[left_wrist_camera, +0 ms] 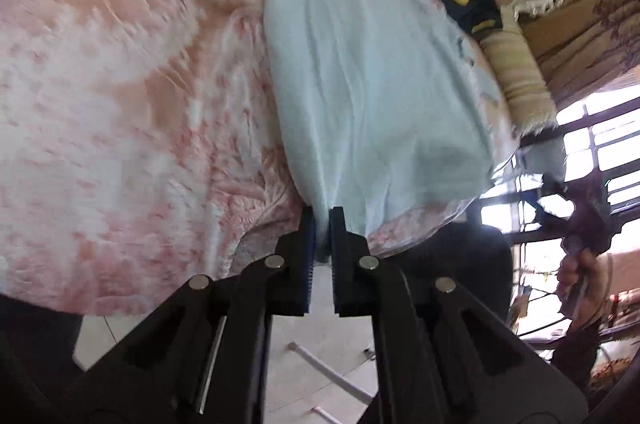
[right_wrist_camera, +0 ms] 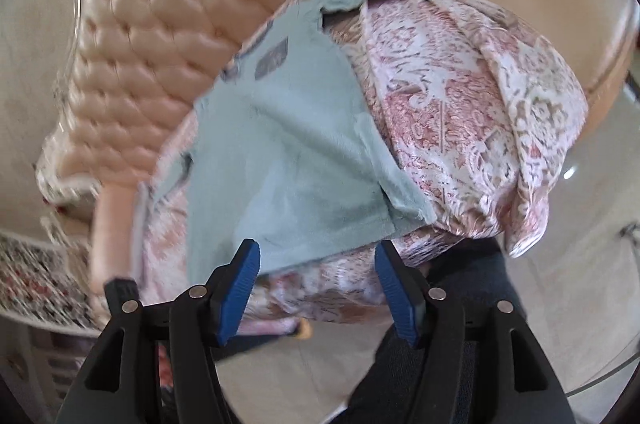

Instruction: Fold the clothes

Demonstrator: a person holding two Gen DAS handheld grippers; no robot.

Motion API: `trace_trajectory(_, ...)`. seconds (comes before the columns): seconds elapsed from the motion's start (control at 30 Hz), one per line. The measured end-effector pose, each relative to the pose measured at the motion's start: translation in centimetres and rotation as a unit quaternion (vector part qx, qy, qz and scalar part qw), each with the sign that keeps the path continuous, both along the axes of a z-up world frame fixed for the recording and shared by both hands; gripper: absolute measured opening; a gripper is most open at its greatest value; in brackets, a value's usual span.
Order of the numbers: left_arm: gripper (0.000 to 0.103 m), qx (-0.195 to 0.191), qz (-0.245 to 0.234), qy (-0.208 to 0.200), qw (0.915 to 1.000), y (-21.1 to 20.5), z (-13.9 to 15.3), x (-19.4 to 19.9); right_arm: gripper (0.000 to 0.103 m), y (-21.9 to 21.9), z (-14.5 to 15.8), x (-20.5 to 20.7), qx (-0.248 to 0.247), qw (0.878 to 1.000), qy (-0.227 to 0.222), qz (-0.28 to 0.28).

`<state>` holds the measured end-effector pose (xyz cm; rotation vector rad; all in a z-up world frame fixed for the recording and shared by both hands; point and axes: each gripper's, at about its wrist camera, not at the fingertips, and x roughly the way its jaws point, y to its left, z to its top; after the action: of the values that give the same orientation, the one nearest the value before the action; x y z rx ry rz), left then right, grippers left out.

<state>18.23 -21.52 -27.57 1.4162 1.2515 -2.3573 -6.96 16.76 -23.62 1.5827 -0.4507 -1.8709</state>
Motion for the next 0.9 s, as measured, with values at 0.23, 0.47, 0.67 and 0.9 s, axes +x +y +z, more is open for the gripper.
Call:
trace_trajectory(0.23,0.008,0.004,-0.025,-0.027,0.9993,-0.4,-0.7,-0.4,0.080,1.8,0.0,1.0,-0.054,0.996,-0.028,-0.060)
trace_trajectory(0.47,0.013,0.039,0.008,-0.023,0.9989,0.1,-1.5,0.3,0.080,1.4,-3.3,1.9,-0.125,0.980,-0.095,-0.119)
trace_trajectory(0.67,0.013,0.070,0.038,-0.016,0.9967,0.4,-2.0,1.2,0.080,-0.7,-5.8,0.9,-0.062,0.987,-0.086,-0.121)
trace_trajectory(0.9,0.013,0.074,0.055,-0.014,0.9956,-0.4,-1.6,2.3,0.070,-3.1,-8.1,-0.2,-0.048,0.990,-0.084,-0.104)
